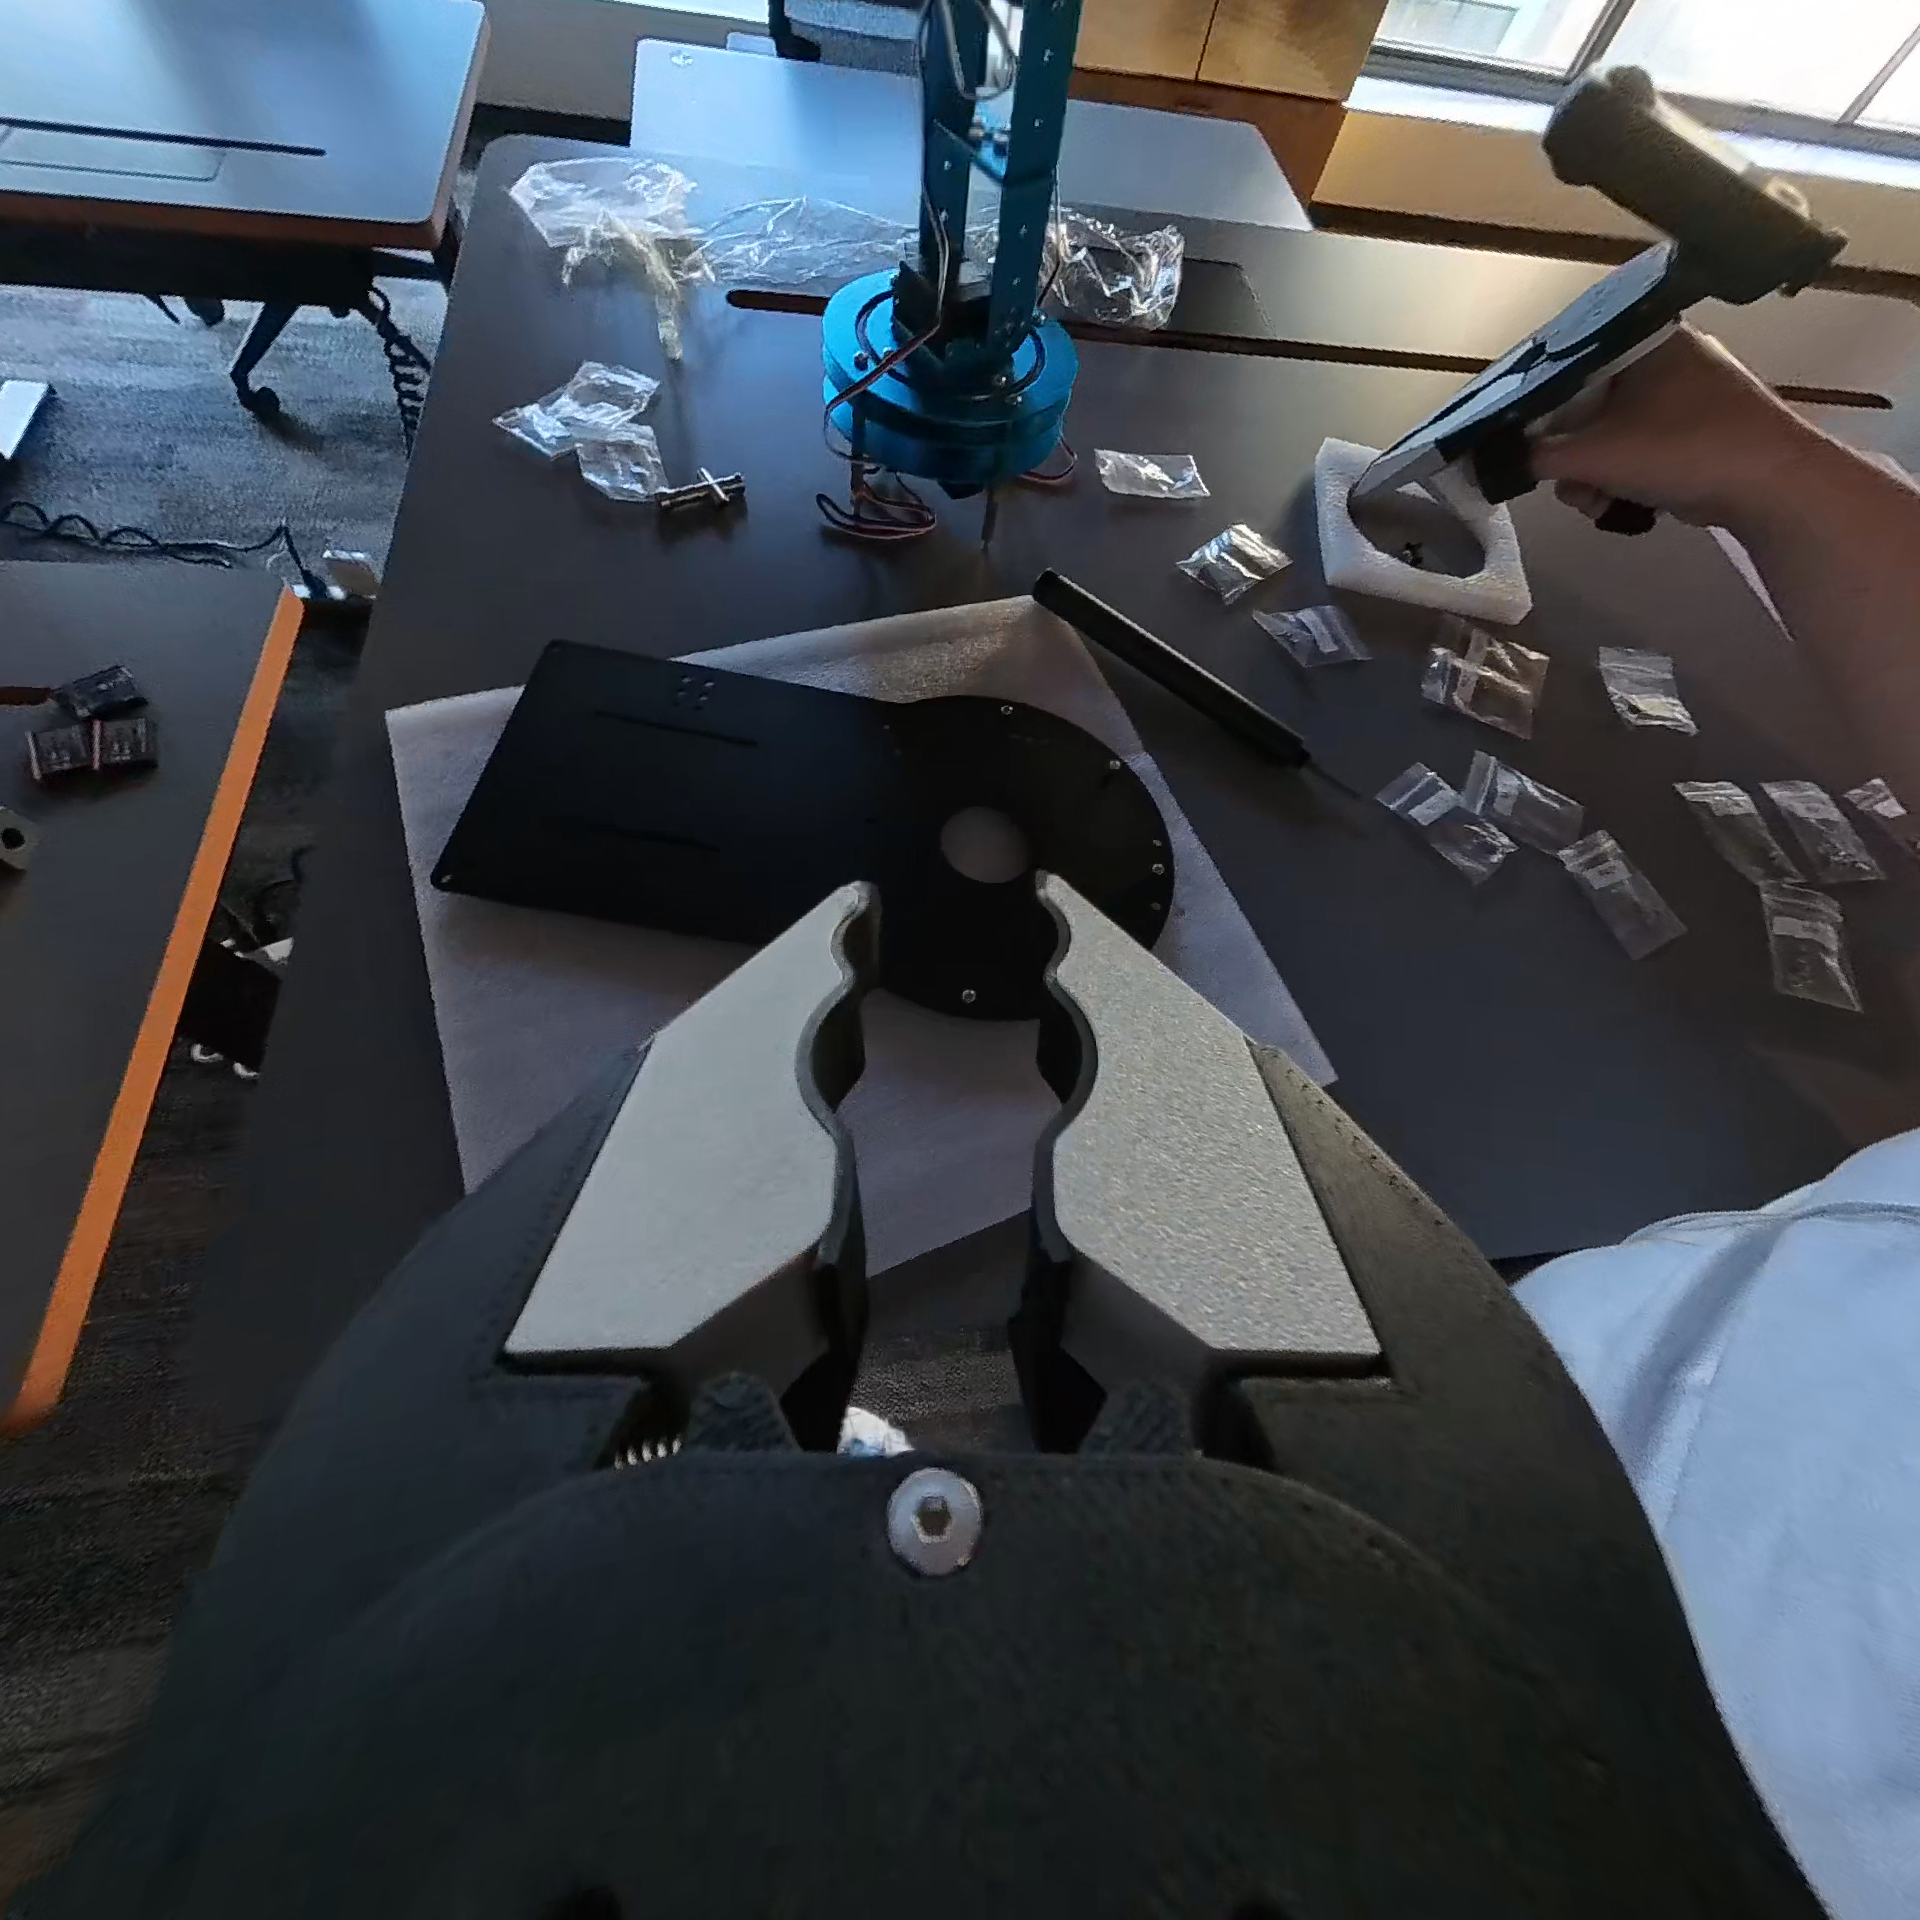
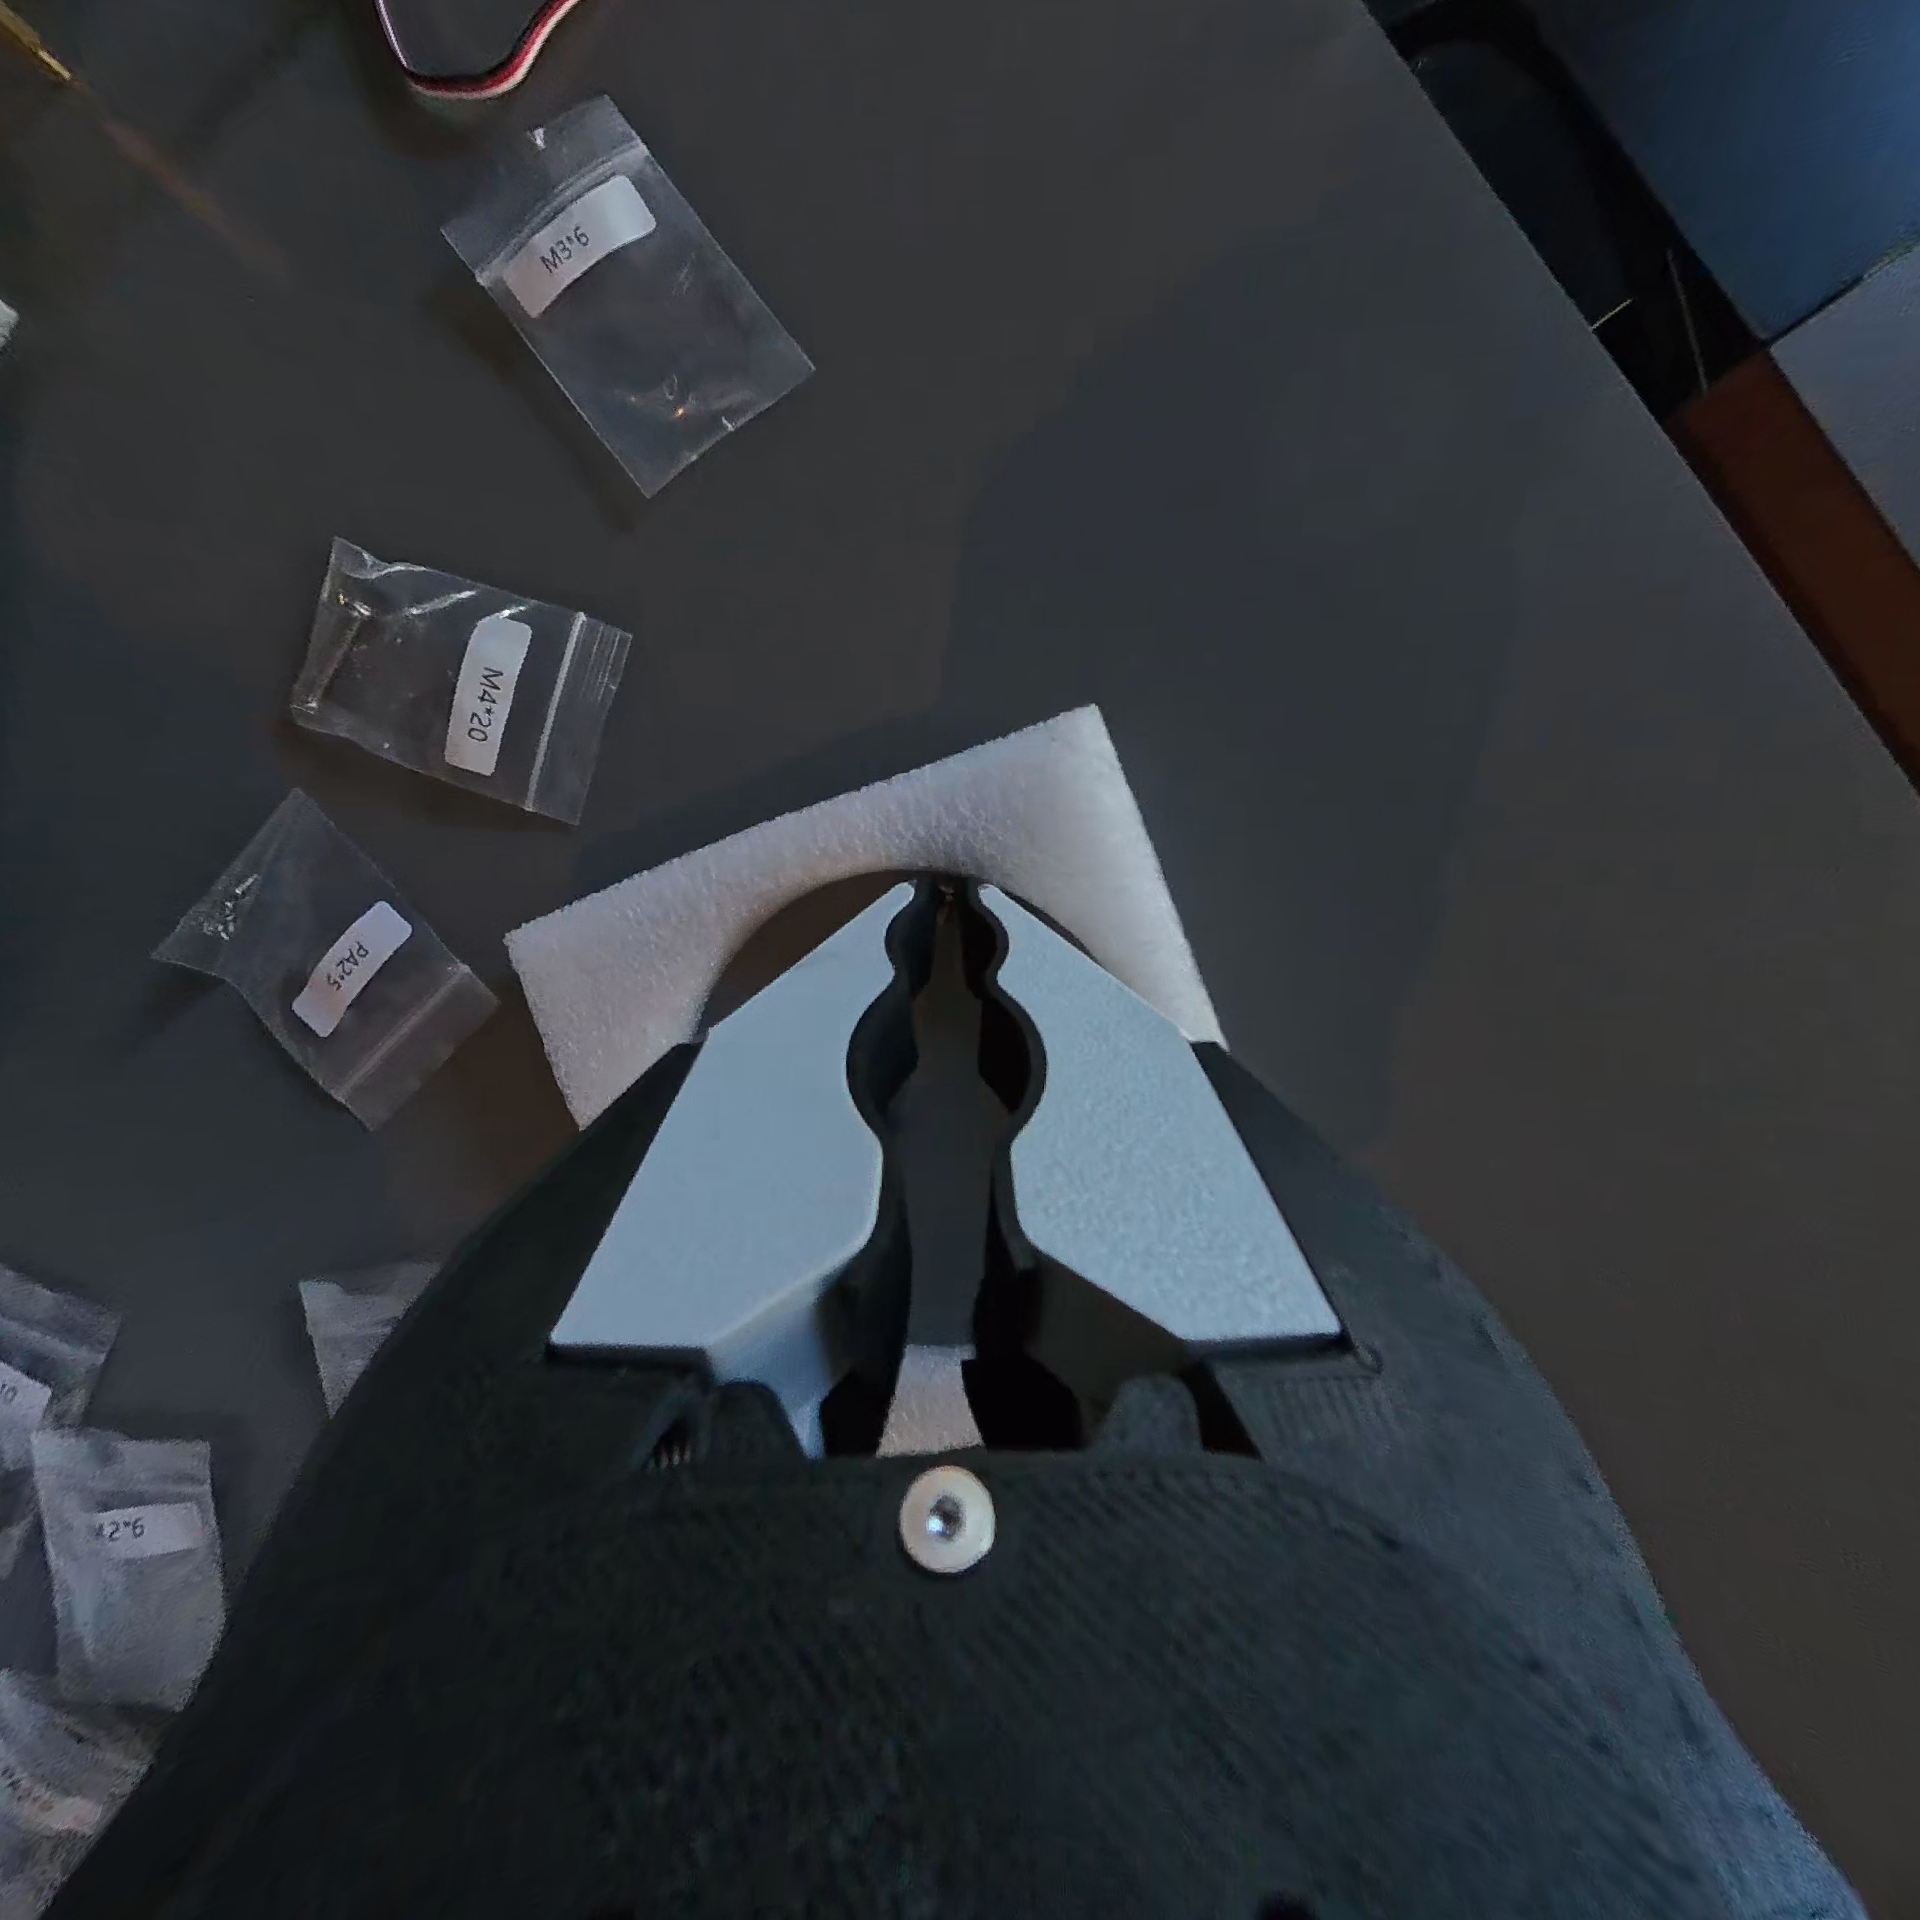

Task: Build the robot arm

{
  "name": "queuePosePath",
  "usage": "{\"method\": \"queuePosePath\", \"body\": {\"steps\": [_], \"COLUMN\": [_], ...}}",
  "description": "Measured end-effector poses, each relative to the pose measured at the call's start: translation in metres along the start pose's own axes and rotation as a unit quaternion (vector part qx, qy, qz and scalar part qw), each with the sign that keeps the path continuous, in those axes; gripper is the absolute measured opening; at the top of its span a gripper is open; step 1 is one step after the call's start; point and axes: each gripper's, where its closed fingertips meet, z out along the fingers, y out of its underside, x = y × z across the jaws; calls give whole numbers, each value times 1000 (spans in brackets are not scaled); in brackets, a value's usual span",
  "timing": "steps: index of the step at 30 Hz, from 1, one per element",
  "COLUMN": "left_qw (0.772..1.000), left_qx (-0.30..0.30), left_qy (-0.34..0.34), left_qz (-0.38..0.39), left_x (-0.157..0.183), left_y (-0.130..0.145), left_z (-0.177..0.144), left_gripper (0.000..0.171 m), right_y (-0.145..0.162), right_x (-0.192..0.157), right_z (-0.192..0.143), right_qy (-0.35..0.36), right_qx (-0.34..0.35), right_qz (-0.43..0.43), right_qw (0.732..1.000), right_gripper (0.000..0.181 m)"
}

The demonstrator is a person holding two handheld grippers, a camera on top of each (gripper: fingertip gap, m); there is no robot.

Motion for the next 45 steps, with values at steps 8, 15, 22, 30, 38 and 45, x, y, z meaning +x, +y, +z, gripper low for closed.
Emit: {"method": "queuePosePath", "body": {"steps": [8, 15, 22, 30, 38, 45], "left_qw": [1000, 998, 993, 989, 969, 954], "left_qx": [3, 14, 20, 6, -35, -50], "left_qy": [-4, 17, 90, 143, 234, 267], "left_qz": [-22, -51, -76, -38, 69, 130], "left_x": [-11, -27, -59, -145, -190, -186], "left_y": [10, 23, 34, 48, 61, 65], "left_z": [-9, -16, -7, 19, 83, 113], "left_gripper": [26, 26, 26, 25, 24, 24], "right_y": [-16, -77, -126, -180, -207, -201], "right_x": [-17, -138, -293, -422, -466, -473], "right_z": [-23, -101, -86, 16, 95, 123], "right_qy": [-29, -286, -399, -364, -307, -273], "right_qx": [73, 255, 268, 231, 180, 140], "right_qz": [16, 25, -76, -160, -144, -108], "right_qw": [997, 923, 874, 888, 923, 946], "right_gripper": [2, 2, 2, 2, 3, 2]}}
